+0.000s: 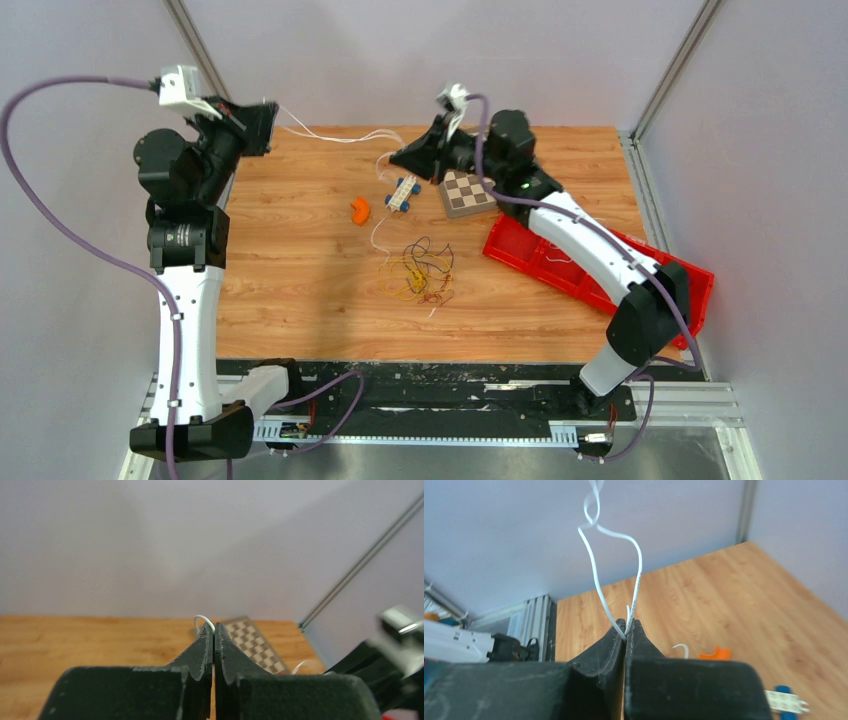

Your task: Untangle the cables

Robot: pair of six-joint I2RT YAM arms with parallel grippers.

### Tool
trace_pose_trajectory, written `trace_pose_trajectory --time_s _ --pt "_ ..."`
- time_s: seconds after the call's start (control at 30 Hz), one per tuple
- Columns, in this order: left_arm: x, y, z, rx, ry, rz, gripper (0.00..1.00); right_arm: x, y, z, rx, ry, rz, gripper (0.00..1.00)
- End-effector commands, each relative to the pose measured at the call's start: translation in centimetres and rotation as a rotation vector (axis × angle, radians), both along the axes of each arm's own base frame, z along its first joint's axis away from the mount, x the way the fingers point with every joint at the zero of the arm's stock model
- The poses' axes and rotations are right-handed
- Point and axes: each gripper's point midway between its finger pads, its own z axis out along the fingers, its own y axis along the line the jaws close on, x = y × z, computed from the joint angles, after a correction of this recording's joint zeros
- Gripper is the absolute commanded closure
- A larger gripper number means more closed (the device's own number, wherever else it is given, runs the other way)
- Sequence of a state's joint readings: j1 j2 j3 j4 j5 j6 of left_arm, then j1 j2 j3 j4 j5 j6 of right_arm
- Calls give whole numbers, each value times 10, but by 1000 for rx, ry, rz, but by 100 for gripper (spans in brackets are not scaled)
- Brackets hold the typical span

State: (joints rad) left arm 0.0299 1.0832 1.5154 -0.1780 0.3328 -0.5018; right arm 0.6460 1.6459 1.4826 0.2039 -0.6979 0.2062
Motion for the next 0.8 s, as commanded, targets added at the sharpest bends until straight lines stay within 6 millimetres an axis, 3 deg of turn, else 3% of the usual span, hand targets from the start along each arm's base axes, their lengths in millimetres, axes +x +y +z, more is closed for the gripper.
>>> trace_pose_trajectory --time_s 0.0,0.03,0.07,0.1,0.2,0.23,0.27,0.37,0.47,0.5,0.53,0.57,0.63,0.77 --pt "1 5 -103 55 225 -35 100 -5 -51 107 158 -70 -82 100" --pt "-12 -27 -105 52 197 -231 100 -5 -53 117 175 -72 -89 100" --pt "-16 -43 -128 -22 261 -328 100 -5 -54 126 190 -66 -92 100" --pt "-31 -76 -126 -18 237 -494 100 -7 -54 135 207 -54 -86 100" --pt "-44 -133 -160 -15 371 -735 100 -10 -54 158 251 -18 -64 100" --pt "-59 -157 -163 -1 383 -844 100 -12 -55 167 267 -20 -60 100" --pt "-59 -169 -170 -7 417 -888 100 -13 -57 174 282 -14 -63 100" --pt "-81 -215 -160 16 370 -1048 100 -18 -63 181 303 16 -65 100" --pt "-80 -236 -138 35 291 -1087 98 -21 -84 177 286 18 -117 100" --pt "-78 -236 -133 48 263 -1084 81 -20 -95 174 271 17 -150 100" --pt "-76 -235 -126 63 236 -1075 70 -20 -106 171 257 14 -183 100" --pt "-73 -232 -129 93 233 -1061 51 -22 -116 165 237 11 -210 100" --pt "-75 -224 -130 136 218 -1042 31 -33 -133 151 175 -33 -251 100" --pt "-87 -202 -139 223 151 -1003 3 -56 -160 111 55 -87 -335 100"
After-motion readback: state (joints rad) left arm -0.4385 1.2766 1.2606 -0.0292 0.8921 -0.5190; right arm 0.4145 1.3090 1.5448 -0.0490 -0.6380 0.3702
